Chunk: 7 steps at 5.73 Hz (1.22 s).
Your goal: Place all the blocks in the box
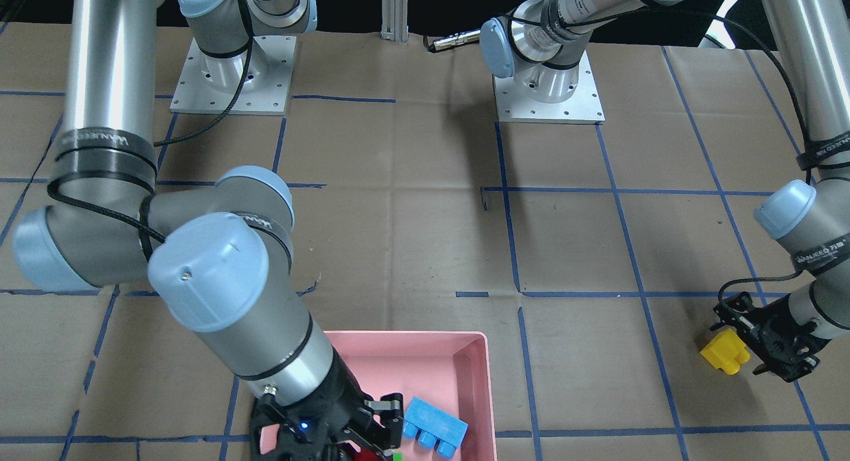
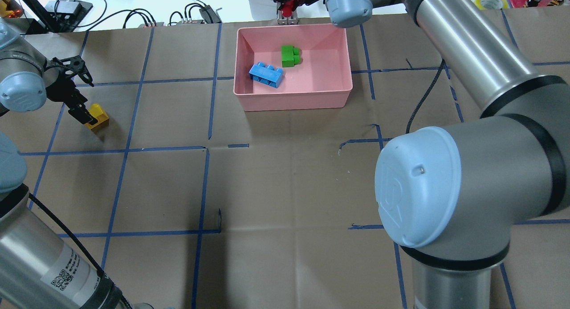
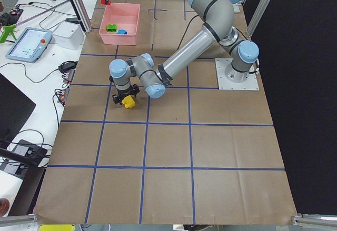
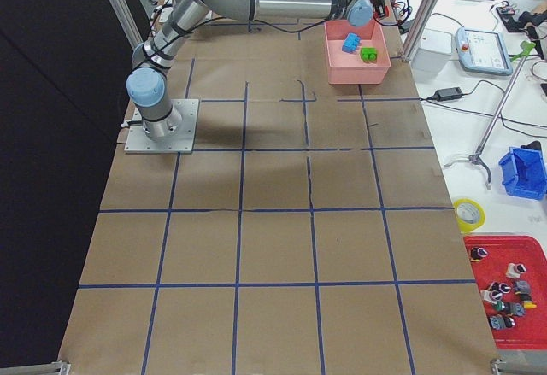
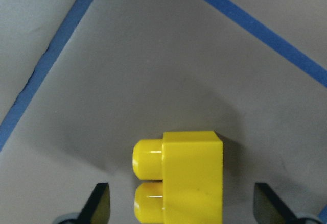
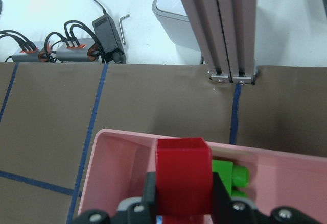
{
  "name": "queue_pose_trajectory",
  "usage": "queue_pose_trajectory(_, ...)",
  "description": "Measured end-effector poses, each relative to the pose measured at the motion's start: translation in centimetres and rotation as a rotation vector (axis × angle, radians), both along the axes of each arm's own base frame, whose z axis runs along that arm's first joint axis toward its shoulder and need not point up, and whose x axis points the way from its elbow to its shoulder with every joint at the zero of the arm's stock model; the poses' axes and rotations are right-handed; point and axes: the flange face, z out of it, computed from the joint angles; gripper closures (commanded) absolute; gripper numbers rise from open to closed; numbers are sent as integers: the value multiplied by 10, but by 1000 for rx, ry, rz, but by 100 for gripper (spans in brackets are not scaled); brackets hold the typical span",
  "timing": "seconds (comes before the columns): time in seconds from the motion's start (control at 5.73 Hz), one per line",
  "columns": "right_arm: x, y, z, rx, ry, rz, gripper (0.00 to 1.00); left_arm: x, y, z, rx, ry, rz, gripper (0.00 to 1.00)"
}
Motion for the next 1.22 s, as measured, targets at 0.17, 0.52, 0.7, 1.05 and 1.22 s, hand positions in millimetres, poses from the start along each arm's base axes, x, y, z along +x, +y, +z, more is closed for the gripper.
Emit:
queue_pose_trajectory(0.17,6,-2,-7,3,4,11,0,-1,0,-9,8,5,-3,5)
queue_pose_trajectory(0.52,6,2,-7,39,14,18,0,-4,3,-17,21,13,-5,42)
queue_pose_trajectory(0.7,6,3,-8,54,18,19,0,-5,3,-17,21,11,-6,60)
queue_pose_trajectory(1.05,-7,15,8,143,69,7,1,-3,2,-9,15,-4,-8,97)
queue_pose_trajectory(1.22,-36,33,37,235,173,11,1,0,0,-2,11,-28,-3,100)
